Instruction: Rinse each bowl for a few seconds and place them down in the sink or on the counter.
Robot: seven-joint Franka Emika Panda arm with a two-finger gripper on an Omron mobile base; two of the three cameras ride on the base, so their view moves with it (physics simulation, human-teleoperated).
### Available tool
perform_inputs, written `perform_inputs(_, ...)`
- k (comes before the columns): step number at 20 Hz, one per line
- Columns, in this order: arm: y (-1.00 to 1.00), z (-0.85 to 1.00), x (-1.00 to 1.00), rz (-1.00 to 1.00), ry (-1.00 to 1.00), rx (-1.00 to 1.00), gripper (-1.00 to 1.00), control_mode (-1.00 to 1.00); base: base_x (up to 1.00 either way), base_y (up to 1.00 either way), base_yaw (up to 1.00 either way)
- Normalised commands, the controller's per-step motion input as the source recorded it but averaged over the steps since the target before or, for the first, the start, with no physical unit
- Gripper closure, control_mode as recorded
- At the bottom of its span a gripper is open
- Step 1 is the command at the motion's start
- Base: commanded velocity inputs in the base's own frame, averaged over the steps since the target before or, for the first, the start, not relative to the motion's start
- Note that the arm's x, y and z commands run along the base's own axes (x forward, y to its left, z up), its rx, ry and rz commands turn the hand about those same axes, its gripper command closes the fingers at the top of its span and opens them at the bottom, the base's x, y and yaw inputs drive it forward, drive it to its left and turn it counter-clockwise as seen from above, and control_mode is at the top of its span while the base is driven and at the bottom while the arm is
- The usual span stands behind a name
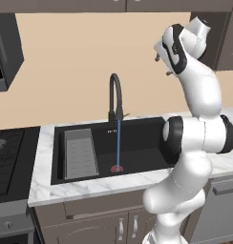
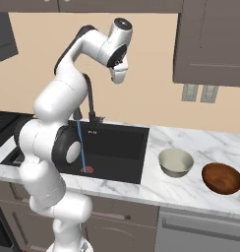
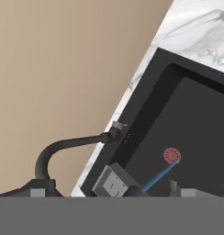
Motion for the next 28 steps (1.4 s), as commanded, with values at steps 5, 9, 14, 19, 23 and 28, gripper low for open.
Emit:
perform_inputs(5,-0.09,0.00,-0.83,-0.07,-0.03,0.00,-1.00,-1.00,0.00,0.00,0.00)
perform_inputs(9,-0.21,-0.02,-0.69,-0.08,-0.01,0.00,-1.00,-1.00,0.00,0.00,0.00)
perform_inputs(14,-0.12,0.00,-0.43,-0.14,0.03,-0.01,-1.00,-1.00,0.00,0.00,0.00)
perform_inputs(19,-0.11,0.00,-0.39,-0.14,0.01,-0.05,-1.00,-1.00,0.00,0.00,0.00)
perform_inputs(23,-0.10,-0.03,-0.42,-0.15,0.00,-0.07,-1.00,-1.00,0.00,0.00,0.00)
perform_inputs(28,-0.09,-0.02,-0.41,-0.19,0.02,-0.02,-1.00,-1.00,0.00,0.00,0.00)
